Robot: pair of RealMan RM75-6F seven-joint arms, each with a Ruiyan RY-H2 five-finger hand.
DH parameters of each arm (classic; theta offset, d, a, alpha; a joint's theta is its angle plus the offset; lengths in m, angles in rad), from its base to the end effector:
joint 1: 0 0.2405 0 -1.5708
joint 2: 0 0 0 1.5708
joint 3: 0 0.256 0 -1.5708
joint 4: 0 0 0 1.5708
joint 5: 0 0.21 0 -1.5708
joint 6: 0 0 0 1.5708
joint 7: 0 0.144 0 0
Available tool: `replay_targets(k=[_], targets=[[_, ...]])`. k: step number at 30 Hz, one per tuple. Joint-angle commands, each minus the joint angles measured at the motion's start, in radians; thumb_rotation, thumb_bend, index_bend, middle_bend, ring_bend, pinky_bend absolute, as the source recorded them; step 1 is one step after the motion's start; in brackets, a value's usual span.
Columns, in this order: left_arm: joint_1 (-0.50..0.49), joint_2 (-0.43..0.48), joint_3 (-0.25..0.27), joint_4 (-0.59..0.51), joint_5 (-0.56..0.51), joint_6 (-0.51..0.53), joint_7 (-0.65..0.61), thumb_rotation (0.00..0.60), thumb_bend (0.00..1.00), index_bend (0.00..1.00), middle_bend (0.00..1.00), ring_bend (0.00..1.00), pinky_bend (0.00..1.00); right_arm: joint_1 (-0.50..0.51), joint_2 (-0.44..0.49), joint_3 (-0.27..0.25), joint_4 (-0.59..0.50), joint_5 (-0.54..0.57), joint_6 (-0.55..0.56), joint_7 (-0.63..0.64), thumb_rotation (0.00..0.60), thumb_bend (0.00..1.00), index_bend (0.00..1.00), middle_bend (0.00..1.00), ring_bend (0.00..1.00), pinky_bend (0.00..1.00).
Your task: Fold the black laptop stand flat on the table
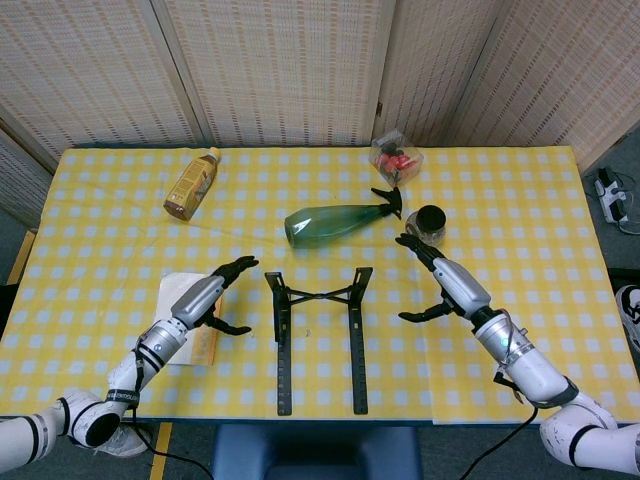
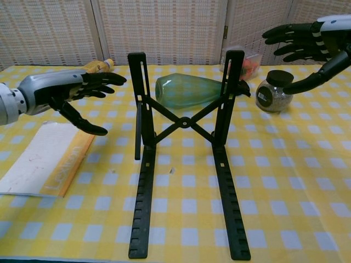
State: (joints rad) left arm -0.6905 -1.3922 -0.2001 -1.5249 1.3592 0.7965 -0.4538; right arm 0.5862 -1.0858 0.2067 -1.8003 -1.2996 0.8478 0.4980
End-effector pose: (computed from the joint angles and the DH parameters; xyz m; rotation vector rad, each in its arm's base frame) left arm -0.1582 0.3384 0.0137 -1.7802 -1.5814 -1.2250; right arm -0.1746 -0.3130 0.0964 1.6176 -1.6377 1.2393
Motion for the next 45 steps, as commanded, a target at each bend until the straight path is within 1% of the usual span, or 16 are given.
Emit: replay_targets(k=[1,6,12,17,22,28,33,40,45], targets=[[-0.035,-0.032,-0.025,0.025,-0.037,-0.036,-0.028,0.6,0.17,0.0,0.04,0.0,0.0,-0.001,-0.001,-0.001,0.001,0.002,0.002,-0.001,0.6,0.14,0.0,0.0,0.0,0.0],[-0.07,-0.069,-0.049,0.051,-0.093,-0.081,-0.058,0.6,0.17,0.0,0.04,0.0,0.0,-0.003,-0.004,-0.005,0.004,0.004,0.008,-0.009,0.6,0.14,0.0,0.0,0.0,0.0],[-0.099,-0.096,-0.074,0.054,-0.125,-0.122,-0.119,0.6,0.17,0.0,0.04,0.0,0.0,-0.006,-0.011,-0.008,0.011,0.007,0.012,-0.006,0.6,0.14,0.0,0.0,0.0,0.0],[-0.132,-0.13,-0.088,0.092,-0.152,-0.147,-0.116,0.6,0.17,0.0,0.04,0.0,0.0,-0.006,-0.017,-0.011,0.023,0.006,0.01,0.0,0.6,0.14,0.0,0.0,0.0,0.0],[-0.159,-0.188,-0.085,0.176,-0.19,-0.125,-0.024,0.6,0.17,0.0,0.04,0.0,0.0,-0.009,-0.024,-0.016,0.036,0.009,0.011,0.001,0.6,0.14,0.0,0.0,0.0,0.0],[-0.171,-0.236,-0.075,0.258,-0.207,-0.09,0.063,0.6,0.15,0.0,0.04,0.0,0.0,-0.011,-0.027,-0.02,0.045,0.005,0.009,0.009,0.6,0.14,0.0,0.0,0.0,0.0],[-0.182,-0.277,-0.077,0.331,-0.21,-0.07,0.099,0.6,0.12,0.0,0.04,0.0,0.0,-0.012,-0.03,-0.021,0.047,0.002,0.011,0.01,0.6,0.14,0.0,0.0,0.0,0.0],[-0.189,-0.314,-0.083,0.398,-0.216,-0.071,0.1,0.6,0.1,0.02,0.06,0.02,0.0,-0.013,-0.032,-0.025,0.042,0.001,0.013,0.003,0.6,0.14,0.0,0.0,0.0,0.0],[-0.164,-0.297,-0.075,0.362,-0.183,-0.054,0.055,0.6,0.09,0.05,0.07,0.03,0.0,-0.016,-0.033,-0.027,0.043,0.0,0.015,0.005,0.6,0.14,0.0,0.0,0.0,0.0]])
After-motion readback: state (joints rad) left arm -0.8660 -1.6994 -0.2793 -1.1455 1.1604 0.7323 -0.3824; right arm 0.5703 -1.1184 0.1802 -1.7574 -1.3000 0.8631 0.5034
